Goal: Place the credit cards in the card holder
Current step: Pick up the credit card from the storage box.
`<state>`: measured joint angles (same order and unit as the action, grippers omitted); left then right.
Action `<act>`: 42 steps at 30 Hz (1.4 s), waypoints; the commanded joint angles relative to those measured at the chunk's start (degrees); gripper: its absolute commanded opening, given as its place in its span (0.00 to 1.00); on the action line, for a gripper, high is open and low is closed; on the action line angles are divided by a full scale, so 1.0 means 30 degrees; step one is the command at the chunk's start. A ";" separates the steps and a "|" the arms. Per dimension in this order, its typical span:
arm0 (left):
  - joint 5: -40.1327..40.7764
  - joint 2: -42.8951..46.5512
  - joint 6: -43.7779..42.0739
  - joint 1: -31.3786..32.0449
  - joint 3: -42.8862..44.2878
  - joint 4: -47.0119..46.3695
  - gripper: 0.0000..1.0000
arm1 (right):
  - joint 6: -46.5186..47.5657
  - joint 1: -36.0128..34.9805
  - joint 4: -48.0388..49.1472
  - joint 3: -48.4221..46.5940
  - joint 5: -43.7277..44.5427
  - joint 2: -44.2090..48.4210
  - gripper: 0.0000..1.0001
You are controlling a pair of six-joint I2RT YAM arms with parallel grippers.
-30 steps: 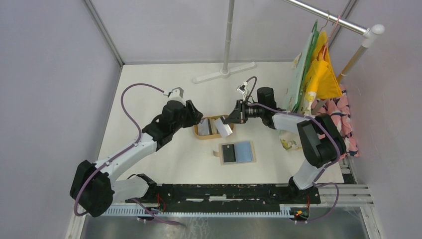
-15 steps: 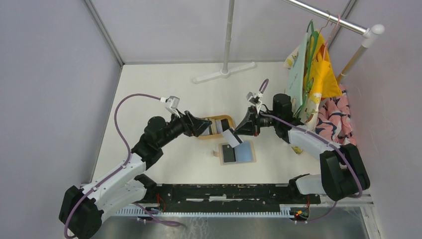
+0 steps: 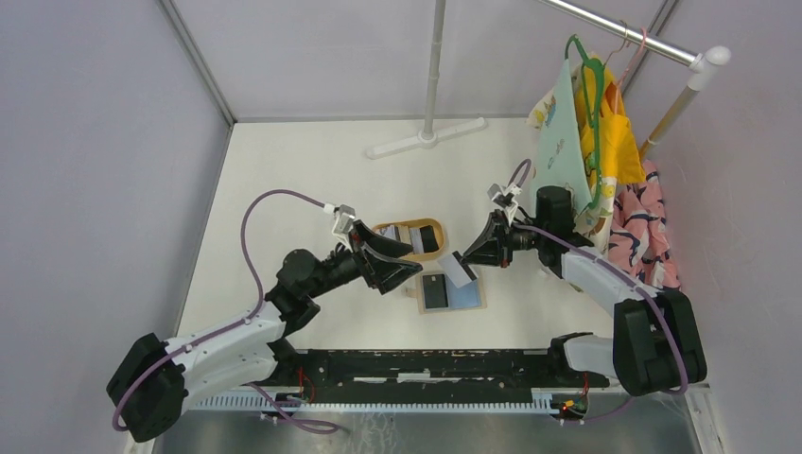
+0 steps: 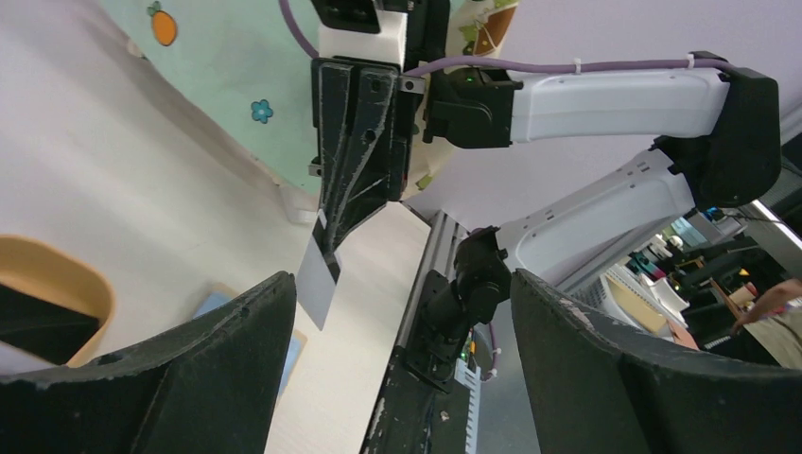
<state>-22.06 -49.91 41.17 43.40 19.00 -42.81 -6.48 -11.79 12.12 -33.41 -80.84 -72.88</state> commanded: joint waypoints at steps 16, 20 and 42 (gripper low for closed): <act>0.2814 -0.7167 -0.3925 0.2599 -0.1835 -1.1203 0.88 | 0.8325 0.1488 -0.9699 -0.3190 -0.2558 -0.0720 0.00; 0.1798 -0.9790 -0.3868 0.2593 -0.1541 -1.3623 0.87 | 0.8565 0.1430 -0.9785 -0.3132 -0.2528 -0.0726 0.00; -0.1732 -1.5867 -0.0858 0.2401 0.2404 -1.5530 0.02 | 0.8891 0.1073 -0.9771 -0.3011 -0.1972 -0.0997 0.24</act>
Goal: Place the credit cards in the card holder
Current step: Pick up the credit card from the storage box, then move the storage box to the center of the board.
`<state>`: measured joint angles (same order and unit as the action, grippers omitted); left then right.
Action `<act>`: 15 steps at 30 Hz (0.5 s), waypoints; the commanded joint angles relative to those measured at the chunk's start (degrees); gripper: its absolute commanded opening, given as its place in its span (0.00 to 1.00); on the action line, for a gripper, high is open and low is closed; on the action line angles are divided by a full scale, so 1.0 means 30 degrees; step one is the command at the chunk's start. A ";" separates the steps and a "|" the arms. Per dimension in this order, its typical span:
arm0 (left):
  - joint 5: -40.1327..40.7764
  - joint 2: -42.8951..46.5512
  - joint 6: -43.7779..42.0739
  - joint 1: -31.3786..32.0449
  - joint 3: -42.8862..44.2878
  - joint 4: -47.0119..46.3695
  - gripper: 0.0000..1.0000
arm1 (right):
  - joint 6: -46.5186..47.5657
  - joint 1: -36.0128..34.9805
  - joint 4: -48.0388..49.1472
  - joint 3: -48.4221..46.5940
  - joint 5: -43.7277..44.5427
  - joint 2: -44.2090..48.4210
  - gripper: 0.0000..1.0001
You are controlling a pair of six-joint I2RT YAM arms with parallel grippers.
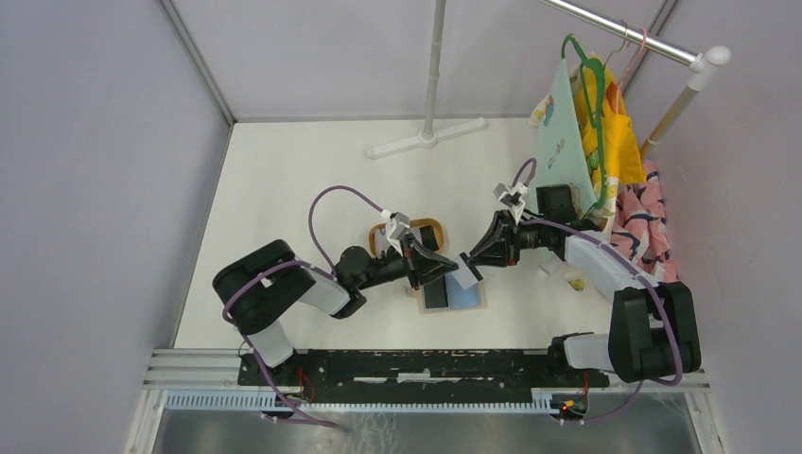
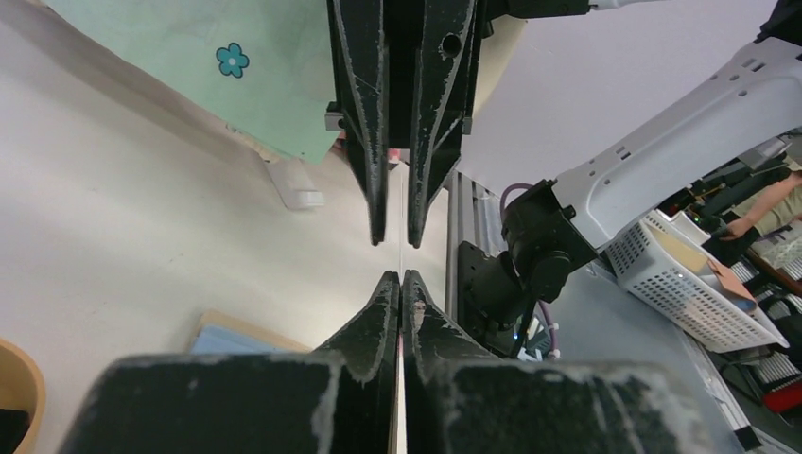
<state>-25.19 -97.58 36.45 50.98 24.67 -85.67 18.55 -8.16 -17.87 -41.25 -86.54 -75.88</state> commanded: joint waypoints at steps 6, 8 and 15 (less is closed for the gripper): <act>-0.1126 0.1225 0.3681 -0.1971 -0.1415 -0.0295 0.02 | 0.8920 -0.0078 -0.6826 -0.2867 0.4209 0.0542 0.69; -0.1273 0.1900 0.4514 -0.2483 -0.1934 0.1417 0.02 | 1.0662 -0.0084 -0.7706 -0.3312 0.5973 0.0971 0.73; 0.1926 0.7192 0.2786 -0.2415 -0.2860 1.1127 0.02 | 1.8550 -0.0063 -0.5695 0.2134 0.7805 0.6001 0.92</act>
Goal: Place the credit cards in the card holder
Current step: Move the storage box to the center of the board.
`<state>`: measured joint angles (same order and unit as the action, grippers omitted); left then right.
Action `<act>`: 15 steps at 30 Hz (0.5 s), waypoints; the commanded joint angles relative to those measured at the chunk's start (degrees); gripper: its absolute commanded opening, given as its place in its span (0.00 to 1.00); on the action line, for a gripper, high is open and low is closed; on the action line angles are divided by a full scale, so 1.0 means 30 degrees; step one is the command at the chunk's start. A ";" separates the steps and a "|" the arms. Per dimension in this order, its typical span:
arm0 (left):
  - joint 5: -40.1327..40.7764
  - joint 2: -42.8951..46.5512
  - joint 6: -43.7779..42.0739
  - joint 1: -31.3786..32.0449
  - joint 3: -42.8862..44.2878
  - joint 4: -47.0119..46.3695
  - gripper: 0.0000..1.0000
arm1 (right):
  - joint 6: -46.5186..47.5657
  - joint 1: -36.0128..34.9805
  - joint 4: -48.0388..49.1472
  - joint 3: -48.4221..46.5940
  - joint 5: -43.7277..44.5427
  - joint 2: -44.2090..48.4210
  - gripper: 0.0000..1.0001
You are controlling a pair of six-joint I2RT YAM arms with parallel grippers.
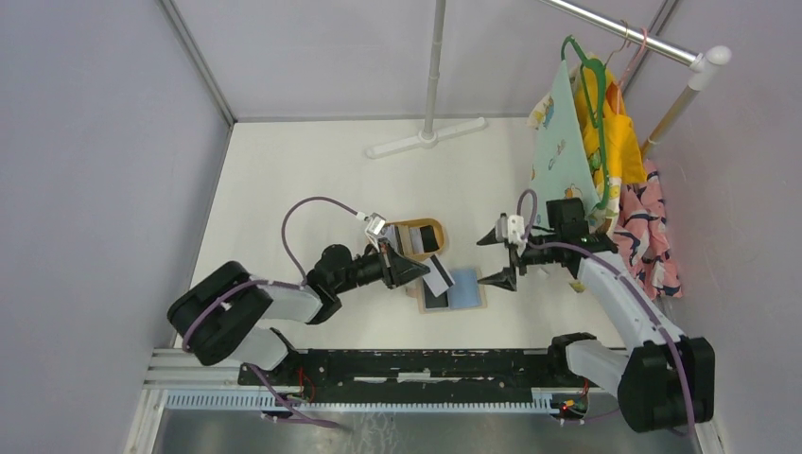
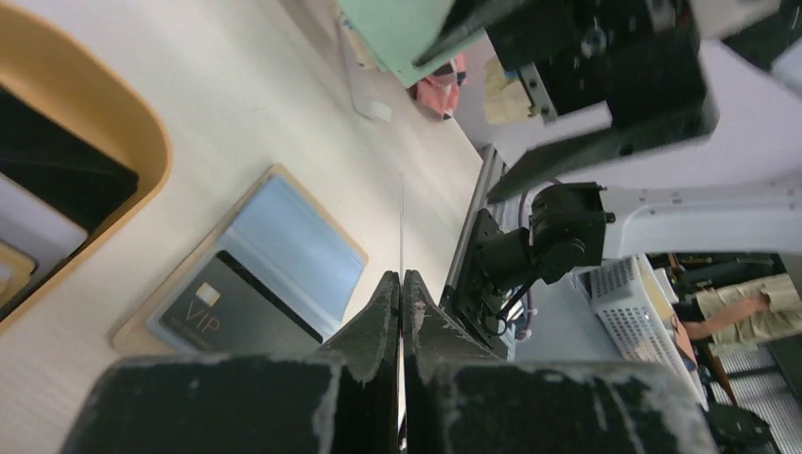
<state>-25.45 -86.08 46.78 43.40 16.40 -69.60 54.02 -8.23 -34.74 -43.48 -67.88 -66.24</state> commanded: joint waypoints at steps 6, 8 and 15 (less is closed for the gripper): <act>0.6361 1.1281 -0.3412 0.0170 -0.0070 1.3543 0.02 | 0.8457 -0.0652 0.1791 0.5017 0.2454 0.4093 0.95; 0.7112 1.2888 -0.3878 0.0132 -0.0066 1.4837 0.02 | 0.7291 -0.1768 0.2866 0.4496 0.3639 0.3482 0.88; 0.7777 1.4365 -0.4860 0.0151 0.0650 1.8467 0.02 | 0.3433 -0.6271 0.7527 0.2104 0.8398 0.0414 0.65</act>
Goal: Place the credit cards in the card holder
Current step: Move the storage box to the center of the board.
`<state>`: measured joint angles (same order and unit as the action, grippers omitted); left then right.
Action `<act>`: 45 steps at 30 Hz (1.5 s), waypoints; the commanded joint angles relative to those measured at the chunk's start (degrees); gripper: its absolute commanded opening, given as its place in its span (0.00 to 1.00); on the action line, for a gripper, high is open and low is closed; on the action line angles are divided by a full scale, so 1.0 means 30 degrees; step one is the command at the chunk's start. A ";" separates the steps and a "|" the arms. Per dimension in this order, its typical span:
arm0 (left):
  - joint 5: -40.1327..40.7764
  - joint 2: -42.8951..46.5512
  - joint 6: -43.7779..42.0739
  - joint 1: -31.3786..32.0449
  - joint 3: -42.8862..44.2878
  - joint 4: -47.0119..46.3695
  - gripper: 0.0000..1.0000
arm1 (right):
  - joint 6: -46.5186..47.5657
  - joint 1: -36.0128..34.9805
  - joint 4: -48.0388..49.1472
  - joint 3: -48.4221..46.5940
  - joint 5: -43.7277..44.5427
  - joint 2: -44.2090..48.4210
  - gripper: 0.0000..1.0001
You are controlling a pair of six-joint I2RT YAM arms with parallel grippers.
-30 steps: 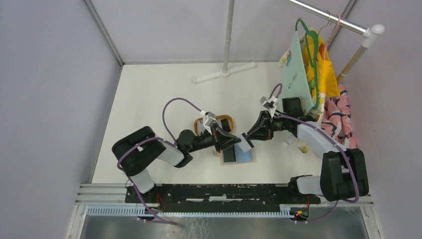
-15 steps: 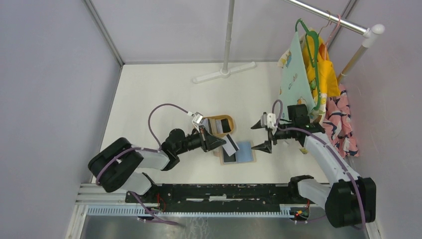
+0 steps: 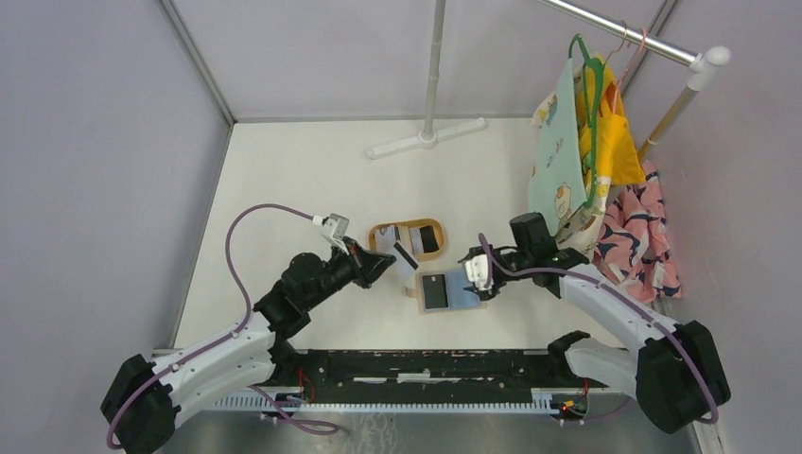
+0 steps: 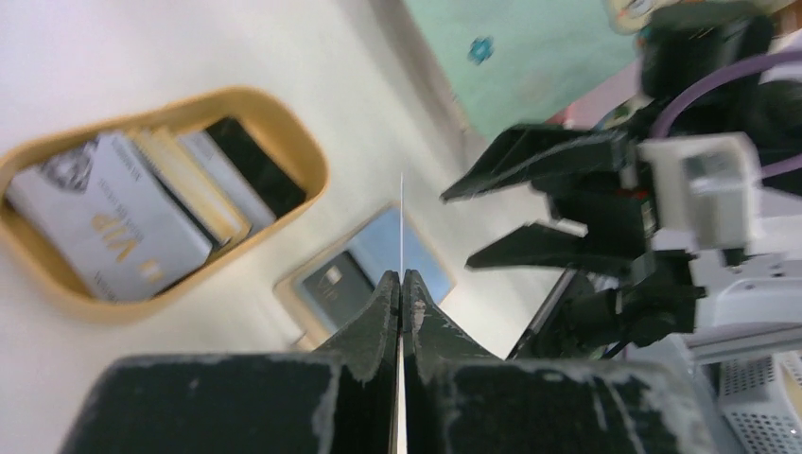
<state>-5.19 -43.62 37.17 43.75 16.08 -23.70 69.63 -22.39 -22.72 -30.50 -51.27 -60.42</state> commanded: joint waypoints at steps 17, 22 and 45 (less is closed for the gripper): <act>0.2791 0.4911 -0.1696 0.0033 -0.0721 0.6183 0.02 | -0.6161 -0.5666 0.4954 -0.7674 0.7947 -1.0592 0.44; 0.2672 0.5020 -0.1699 0.0030 -0.0785 0.6239 0.02 | -0.7421 -0.5885 0.5435 -0.8048 0.9596 -1.1629 0.34; -0.2418 -0.0974 0.1937 0.0037 -0.2102 -0.3794 0.02 | -1.0900 -0.3801 0.6603 -0.7117 1.2387 -1.0472 0.19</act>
<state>-6.90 -42.41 38.87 43.75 8.93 -22.17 36.77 -36.36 -3.49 -51.64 -14.74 -95.48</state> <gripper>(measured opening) 0.033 0.127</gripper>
